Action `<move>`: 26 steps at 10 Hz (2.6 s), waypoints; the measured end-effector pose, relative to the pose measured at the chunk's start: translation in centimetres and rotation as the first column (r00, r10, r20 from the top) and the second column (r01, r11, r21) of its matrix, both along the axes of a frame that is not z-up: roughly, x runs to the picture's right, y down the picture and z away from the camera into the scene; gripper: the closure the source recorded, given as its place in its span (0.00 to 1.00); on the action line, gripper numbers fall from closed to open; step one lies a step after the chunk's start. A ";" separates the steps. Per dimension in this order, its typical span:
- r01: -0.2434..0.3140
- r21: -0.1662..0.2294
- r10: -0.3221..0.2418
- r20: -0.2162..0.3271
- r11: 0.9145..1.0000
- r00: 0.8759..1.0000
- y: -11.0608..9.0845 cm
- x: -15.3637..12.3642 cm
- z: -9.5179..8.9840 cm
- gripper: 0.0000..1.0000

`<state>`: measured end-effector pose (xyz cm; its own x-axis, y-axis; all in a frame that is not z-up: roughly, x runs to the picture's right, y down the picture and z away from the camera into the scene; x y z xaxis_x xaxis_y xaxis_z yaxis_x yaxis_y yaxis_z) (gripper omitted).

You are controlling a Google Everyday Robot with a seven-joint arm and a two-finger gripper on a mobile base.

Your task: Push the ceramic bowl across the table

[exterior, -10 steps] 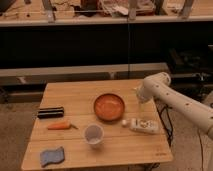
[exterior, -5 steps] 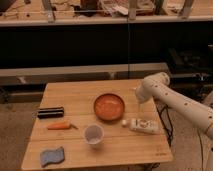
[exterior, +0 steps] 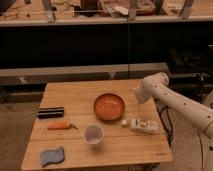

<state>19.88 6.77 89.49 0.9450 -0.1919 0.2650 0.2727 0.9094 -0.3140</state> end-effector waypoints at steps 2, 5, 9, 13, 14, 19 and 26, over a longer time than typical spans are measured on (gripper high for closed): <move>0.004 -0.001 -0.004 0.002 1.000 1.000 0.0 -0.2 0.2 0.20; 0.006 -0.001 -0.006 0.004 1.000 1.000 0.0 -0.3 0.5 0.20; 0.010 -0.003 -0.010 0.008 1.000 1.000 0.0 -0.5 0.9 0.20; 0.017 -0.005 -0.017 0.010 1.000 1.000 0.1 -0.7 1.2 0.21; 0.019 -0.006 -0.019 0.011 1.000 1.000 0.1 -0.8 1.4 0.27; 0.034 -0.010 -0.034 0.014 0.999 0.999 0.3 -1.5 1.7 0.70; 0.071 -0.029 -0.070 0.025 0.997 0.997 1.5 -3.9 1.6 0.96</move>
